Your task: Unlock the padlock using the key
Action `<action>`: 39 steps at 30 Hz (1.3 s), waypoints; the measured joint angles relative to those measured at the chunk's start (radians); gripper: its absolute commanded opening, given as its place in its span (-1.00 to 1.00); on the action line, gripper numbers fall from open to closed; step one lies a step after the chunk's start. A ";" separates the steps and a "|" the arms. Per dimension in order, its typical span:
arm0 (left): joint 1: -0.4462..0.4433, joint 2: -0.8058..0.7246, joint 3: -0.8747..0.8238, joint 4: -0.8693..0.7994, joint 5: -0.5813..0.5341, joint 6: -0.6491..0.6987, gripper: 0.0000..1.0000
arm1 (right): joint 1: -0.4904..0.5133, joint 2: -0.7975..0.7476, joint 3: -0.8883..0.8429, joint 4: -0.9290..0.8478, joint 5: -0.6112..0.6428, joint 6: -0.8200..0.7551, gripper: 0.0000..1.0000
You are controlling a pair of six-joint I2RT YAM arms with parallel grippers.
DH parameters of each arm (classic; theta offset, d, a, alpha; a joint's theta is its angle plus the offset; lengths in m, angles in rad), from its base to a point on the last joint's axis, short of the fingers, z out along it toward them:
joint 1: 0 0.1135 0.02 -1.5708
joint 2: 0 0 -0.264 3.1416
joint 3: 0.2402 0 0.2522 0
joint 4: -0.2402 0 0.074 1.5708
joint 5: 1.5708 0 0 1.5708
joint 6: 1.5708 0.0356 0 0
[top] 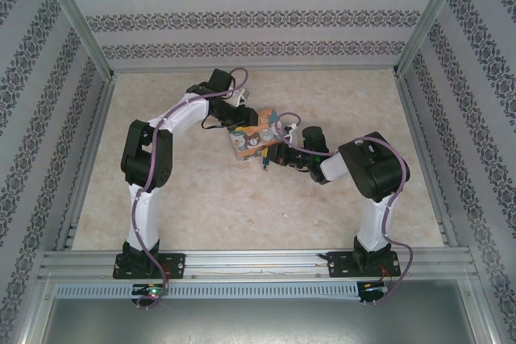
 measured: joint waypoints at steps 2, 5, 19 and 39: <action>0.000 0.000 0.000 0.000 0.000 0.000 -0.07 | 0.000 0.000 -0.004 0.007 0.002 0.000 -1.00; 0.000 0.000 0.000 0.000 0.000 0.000 -0.07 | -0.001 -0.002 -0.015 0.023 0.008 0.002 -1.00; 0.000 -0.020 -0.040 0.039 0.001 -0.027 -0.07 | -0.009 -0.004 -0.074 0.142 0.061 0.073 -1.00; 0.000 -0.156 -0.302 0.313 0.005 -0.264 -0.09 | 0.029 0.013 -0.135 0.308 0.311 0.247 -1.00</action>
